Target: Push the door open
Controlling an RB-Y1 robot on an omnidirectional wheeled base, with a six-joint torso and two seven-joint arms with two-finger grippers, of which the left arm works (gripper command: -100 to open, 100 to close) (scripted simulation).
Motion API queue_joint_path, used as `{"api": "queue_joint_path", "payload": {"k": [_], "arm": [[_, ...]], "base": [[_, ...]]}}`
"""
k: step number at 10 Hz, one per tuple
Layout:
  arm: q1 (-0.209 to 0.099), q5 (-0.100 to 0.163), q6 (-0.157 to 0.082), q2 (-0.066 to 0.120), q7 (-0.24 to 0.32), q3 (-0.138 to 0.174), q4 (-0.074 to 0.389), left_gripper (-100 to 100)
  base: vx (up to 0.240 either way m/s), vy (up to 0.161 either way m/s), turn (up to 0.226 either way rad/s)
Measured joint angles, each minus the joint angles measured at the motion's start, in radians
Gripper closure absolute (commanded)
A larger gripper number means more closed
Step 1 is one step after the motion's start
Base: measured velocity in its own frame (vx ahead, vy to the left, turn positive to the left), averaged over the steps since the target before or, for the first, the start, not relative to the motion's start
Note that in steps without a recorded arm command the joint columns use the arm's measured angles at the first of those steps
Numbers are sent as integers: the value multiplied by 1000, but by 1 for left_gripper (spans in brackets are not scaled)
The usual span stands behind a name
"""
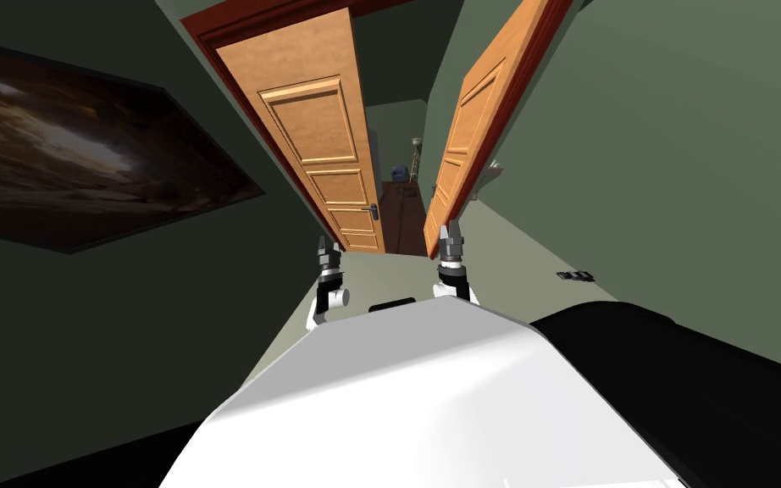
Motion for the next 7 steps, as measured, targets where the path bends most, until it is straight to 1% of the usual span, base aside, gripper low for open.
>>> {"api": "queue_joint_path", "payload": {"k": [3,5,7], "arm": [[-44,-6,-2,4,3,-3,73,-100],[-72,-9,4,8,4,-4,113,-100],[-101,-14,1,8,5,-7,165,-100]], "base": [[100,15,-13],[104,31,-14],[93,30,-16]]}}
